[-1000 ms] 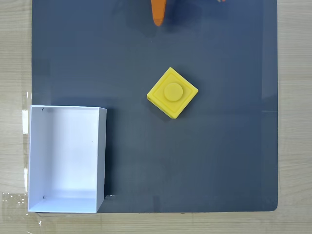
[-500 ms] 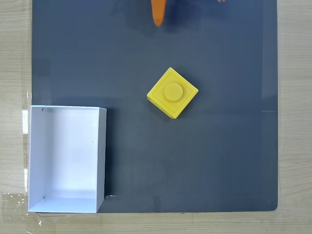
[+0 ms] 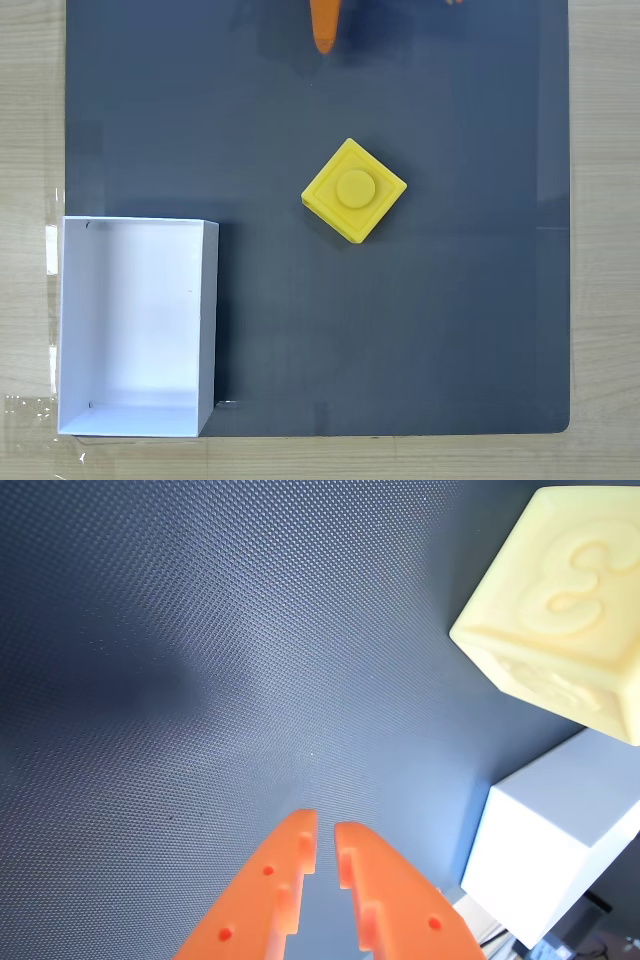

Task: Grasp a yellow block and put it in the box

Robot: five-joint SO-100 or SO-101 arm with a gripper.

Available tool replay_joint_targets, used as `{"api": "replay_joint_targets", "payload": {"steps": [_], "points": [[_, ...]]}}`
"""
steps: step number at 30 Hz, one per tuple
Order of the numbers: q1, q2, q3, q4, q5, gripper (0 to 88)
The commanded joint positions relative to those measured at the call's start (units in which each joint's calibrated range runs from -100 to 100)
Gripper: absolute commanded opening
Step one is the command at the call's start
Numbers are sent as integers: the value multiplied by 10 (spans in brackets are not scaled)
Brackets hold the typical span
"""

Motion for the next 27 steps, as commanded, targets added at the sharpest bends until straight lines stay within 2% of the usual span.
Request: {"api": "replay_joint_targets", "payload": {"steps": [1, 12, 19, 27], "points": [[3, 3, 1, 3, 1, 22], [3, 3, 1, 3, 1, 22], [-41, 3, 2, 2, 1, 22], [-40, 27, -6, 0, -4, 23]]}}
